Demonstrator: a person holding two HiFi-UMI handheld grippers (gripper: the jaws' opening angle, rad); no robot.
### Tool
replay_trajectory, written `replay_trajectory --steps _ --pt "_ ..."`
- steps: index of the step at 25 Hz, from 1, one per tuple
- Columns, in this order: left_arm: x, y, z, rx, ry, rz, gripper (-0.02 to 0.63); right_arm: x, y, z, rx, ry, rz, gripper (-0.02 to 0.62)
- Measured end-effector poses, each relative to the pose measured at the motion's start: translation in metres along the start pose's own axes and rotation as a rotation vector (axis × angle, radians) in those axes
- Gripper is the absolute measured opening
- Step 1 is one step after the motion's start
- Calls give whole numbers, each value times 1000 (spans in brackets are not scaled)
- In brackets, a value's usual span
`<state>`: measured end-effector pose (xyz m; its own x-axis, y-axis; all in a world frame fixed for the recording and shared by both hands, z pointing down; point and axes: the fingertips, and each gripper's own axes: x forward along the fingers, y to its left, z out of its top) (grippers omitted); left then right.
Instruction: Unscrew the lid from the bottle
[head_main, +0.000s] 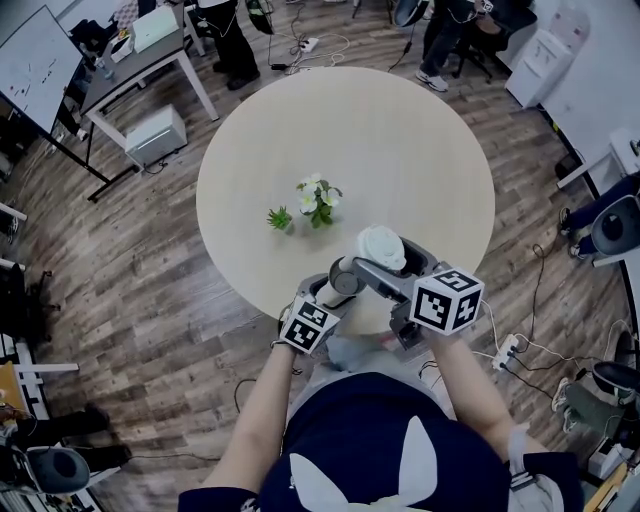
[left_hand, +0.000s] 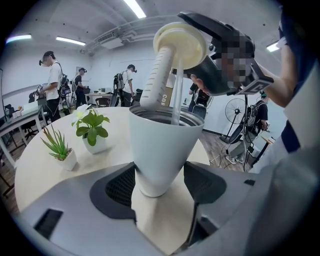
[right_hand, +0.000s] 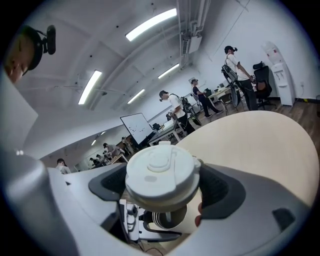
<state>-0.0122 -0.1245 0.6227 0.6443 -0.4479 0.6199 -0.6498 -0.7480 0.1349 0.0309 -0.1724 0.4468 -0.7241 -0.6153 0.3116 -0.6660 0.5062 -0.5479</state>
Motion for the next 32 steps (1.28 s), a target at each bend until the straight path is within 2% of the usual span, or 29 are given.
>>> replay_trajectory --steps 14,32 --pt "-2 0 0 -7 8 1 313 -19 -11 14 157 -103 10 442" --pt "-1 0 0 -16 6 20 313 -29 -17 13 181 -116 14 442"
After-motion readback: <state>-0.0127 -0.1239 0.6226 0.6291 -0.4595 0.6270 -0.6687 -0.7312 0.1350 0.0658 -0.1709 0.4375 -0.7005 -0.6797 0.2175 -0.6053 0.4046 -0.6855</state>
